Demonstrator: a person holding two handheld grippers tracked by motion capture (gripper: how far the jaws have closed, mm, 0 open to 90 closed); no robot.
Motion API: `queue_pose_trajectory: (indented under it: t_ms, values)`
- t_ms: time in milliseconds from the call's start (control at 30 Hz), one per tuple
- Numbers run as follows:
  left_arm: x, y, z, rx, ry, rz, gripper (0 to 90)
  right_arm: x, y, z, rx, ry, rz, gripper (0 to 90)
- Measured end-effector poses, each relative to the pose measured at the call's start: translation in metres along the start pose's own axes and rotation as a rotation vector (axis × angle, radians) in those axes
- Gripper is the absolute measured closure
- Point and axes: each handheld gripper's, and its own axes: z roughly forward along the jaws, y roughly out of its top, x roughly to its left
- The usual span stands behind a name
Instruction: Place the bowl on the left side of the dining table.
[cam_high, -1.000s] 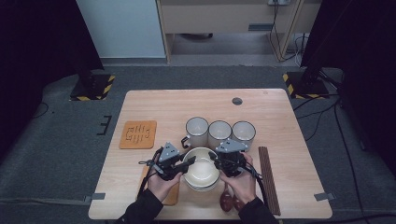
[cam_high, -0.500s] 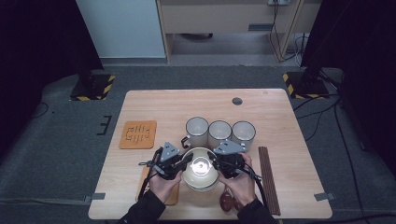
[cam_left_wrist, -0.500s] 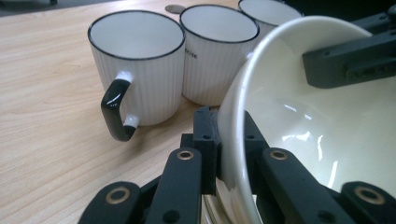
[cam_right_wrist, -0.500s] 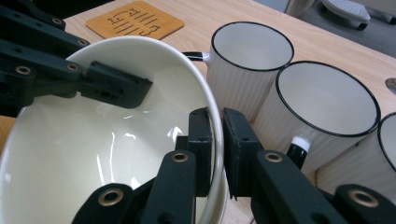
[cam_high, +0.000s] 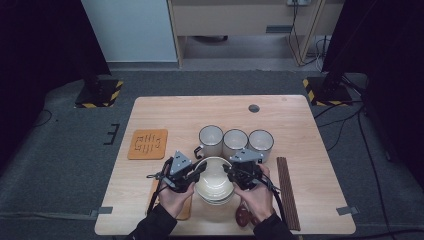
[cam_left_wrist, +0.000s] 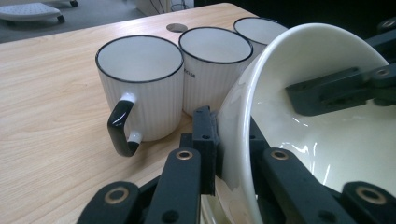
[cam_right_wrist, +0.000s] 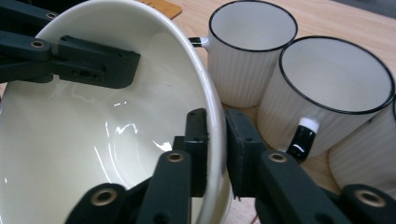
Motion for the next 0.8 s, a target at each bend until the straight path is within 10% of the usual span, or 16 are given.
queue_pose_trajectory:
  t_ms: [800]
  values:
    - [0.0, 0.003, 0.0, 0.06, -0.002, -0.112, 77.9, 0.012, 0.002, -0.011, -0.112, -0.105, -0.118, 83.6]
